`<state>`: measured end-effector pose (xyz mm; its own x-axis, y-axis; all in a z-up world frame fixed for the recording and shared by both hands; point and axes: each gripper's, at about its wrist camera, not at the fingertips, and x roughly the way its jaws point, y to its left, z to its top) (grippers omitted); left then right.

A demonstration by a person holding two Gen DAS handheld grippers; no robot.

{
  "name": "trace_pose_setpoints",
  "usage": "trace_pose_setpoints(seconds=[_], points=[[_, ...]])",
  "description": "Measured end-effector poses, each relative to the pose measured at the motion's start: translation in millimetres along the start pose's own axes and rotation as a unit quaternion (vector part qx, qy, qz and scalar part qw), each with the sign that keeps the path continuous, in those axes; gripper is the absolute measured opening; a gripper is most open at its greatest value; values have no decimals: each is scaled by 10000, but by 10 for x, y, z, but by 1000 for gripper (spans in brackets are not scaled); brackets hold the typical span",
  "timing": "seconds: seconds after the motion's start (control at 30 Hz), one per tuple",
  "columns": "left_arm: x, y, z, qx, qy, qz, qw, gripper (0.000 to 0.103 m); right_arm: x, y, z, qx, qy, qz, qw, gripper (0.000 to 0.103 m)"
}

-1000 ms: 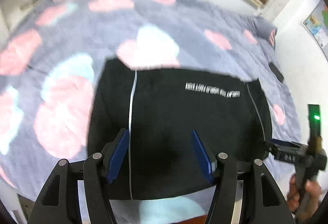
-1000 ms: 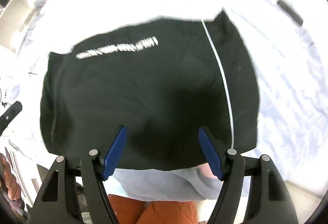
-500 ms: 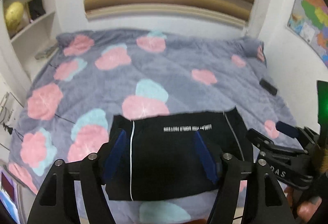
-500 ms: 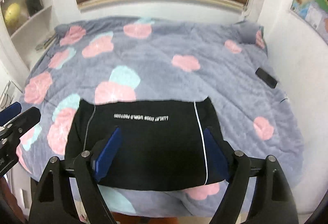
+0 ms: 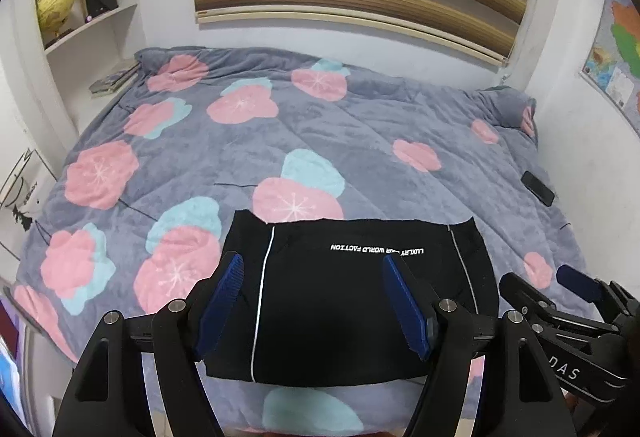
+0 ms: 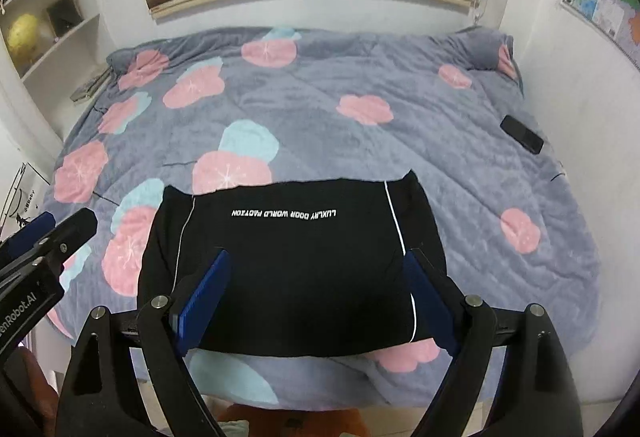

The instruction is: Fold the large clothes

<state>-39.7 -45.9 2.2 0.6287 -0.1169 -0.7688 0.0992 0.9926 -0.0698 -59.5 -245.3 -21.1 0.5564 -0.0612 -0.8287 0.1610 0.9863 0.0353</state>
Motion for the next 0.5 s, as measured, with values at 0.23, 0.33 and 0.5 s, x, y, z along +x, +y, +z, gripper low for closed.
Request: trace_pose_setpoints(seconds=[0.23,0.33,0.5], points=[[83,23,-61,-43,170,99,9998,74,120,28,-35,-9,164,40,9999,89],[125,34,-80,-95,239,117,9996,74,148,24,-51,-20,214,47,9998,89],[160,8,-76,-39,243,170,9996,74,183,-22,-48,20,265,35,9996,89]])
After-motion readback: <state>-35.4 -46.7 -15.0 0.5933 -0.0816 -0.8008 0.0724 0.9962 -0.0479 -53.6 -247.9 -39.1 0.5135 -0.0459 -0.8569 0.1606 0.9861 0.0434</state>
